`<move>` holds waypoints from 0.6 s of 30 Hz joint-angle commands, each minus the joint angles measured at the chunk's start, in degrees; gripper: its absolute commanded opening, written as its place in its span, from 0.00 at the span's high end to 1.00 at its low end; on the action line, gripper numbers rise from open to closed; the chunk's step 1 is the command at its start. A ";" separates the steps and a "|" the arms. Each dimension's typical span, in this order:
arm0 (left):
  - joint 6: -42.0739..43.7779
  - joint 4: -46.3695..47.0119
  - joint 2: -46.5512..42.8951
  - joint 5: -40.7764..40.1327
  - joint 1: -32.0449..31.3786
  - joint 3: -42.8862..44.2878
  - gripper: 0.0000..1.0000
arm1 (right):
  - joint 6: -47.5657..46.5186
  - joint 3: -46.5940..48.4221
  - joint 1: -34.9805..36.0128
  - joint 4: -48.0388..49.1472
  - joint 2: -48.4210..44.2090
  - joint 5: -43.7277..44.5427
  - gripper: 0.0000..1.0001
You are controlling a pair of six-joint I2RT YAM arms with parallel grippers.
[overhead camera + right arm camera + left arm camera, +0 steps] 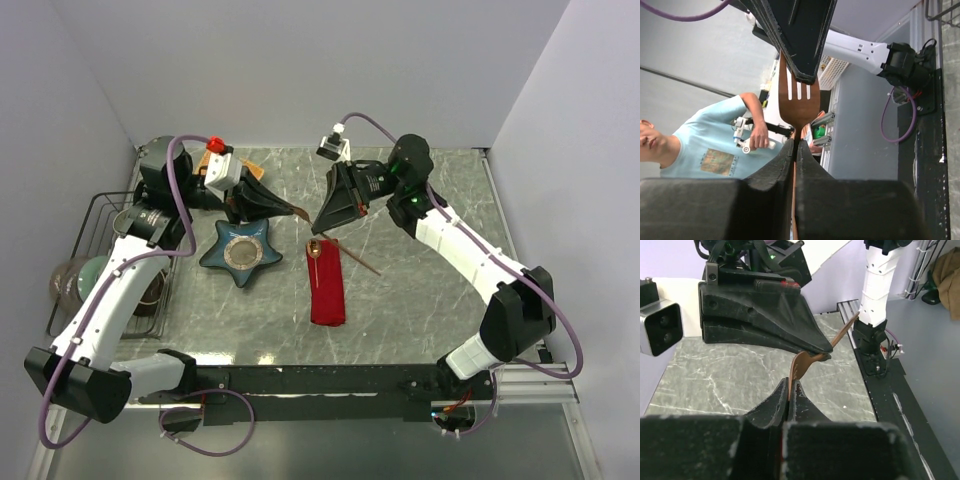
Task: Fold the napkin into a case and place the utensils inside
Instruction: Pass from the right arm to the left, then pass from the left arm to the right
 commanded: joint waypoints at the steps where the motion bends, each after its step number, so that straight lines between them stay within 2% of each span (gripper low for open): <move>1: -1.71 2.63 -1.60 -1.01 -0.20 0.96 0.99 | -6.77 4.55 -1.88 -5.06 -0.28 0.60 0.54; 3: -4.35 2.99 -1.61 -3.30 -0.20 0.61 0.99 | -10.11 7.17 -4.87 -8.67 -0.01 3.76 0.40; 5: -10.40 2.46 -1.26 -6.88 -0.20 0.34 0.99 | -23.16 11.13 -9.88 -24.52 1.21 9.53 0.45; 6: -12.95 2.63 -1.08 -8.38 -0.29 -0.61 0.99 | -31.58 18.46 -11.38 -34.78 1.83 13.14 0.54; 7: -20.03 4.20 -0.99 -9.97 -0.29 -1.23 0.99 | -49.94 23.06 -13.05 -55.41 2.62 17.71 0.56; 8: -23.23 3.52 -0.47 -14.16 -0.29 -1.50 0.99 | -57.86 30.76 -13.06 -62.58 3.84 29.15 0.55; 9: -26.83 1.60 -0.03 -16.20 -0.20 -0.72 0.99 | -64.38 33.19 -12.98 -67.44 3.68 34.92 0.51; 10: -27.91 -3.99 0.85 -17.87 -0.29 -0.02 0.99 | -72.37 34.08 -12.54 -70.62 3.16 41.68 0.45; 11: -28.79 -6.91 2.77 -19.81 -0.29 0.86 0.99 | -74.88 33.66 -12.27 -70.48 1.15 46.53 0.34; 12: -29.75 -9.29 3.92 -21.65 -0.29 2.35 0.99 | -77.52 32.69 -12.36 -69.69 0.00 53.02 0.29; 15: -28.54 -19.58 9.10 -21.07 -0.29 5.69 0.99 | -88.32 26.64 -12.45 -65.13 -5.54 55.64 0.15; 17: -28.01 -25.36 13.22 -20.09 -0.29 7.19 0.99 | -89.23 22.34 -12.45 -63.01 -8.88 56.41 0.06; 18: -27.40 -26.71 14.64 -19.74 -0.38 8.68 0.99 | -90.02 21.62 -12.53 -63.61 -9.67 55.55 0.05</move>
